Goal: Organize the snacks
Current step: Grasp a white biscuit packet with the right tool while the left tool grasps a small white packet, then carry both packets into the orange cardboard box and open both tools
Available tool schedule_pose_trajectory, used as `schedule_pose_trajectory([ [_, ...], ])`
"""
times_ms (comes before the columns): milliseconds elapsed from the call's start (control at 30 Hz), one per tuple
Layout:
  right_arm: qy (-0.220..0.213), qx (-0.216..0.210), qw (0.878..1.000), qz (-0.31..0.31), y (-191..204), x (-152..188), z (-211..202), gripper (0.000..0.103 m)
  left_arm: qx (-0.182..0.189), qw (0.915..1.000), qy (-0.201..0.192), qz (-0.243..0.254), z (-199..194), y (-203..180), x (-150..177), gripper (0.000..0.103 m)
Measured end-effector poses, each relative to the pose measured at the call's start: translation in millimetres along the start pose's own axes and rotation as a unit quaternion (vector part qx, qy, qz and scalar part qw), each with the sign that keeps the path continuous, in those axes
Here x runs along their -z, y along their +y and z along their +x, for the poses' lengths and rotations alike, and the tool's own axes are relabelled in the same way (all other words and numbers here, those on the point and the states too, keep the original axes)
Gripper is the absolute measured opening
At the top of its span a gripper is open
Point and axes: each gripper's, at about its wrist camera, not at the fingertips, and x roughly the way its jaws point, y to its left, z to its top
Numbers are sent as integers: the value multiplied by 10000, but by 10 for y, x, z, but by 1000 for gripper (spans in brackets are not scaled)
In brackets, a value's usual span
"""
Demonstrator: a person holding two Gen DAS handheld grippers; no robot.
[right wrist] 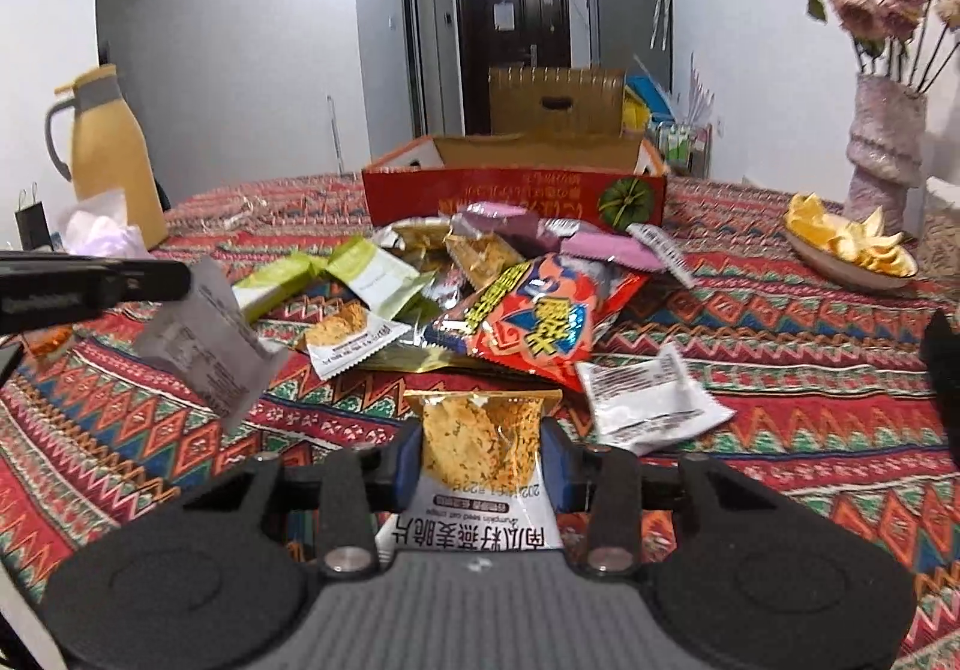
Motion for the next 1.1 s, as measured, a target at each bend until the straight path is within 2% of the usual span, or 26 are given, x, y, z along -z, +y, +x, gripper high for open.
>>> schedule_pose_trajectory([
  [333, -376, 104, 9992, 133, -156, 104, -484, 40, -65, 9994, -327, -62, -431, -85, -25, 1],
  [600, -514, 45, 9983, 278, -294, 26, -564, 40, -76, 9988, -484, -80, -530, -1, -180, 1],
  [733, -681, 36, 9974, 216, -391, -199, -539, 40, -22, 9982, -602, -36, -440, 77, -397, 1],
  [900, -916, -50, 9958, 47, -566, -677, -460, 40, -20, 9964, -845, 42, -178, 196, -796, 1],
  [1100, -1161, -141, 9930, -176, -814, -1387, -164, 40, 11, 9953, -966, -43, 399, 414, -1381, 1],
])
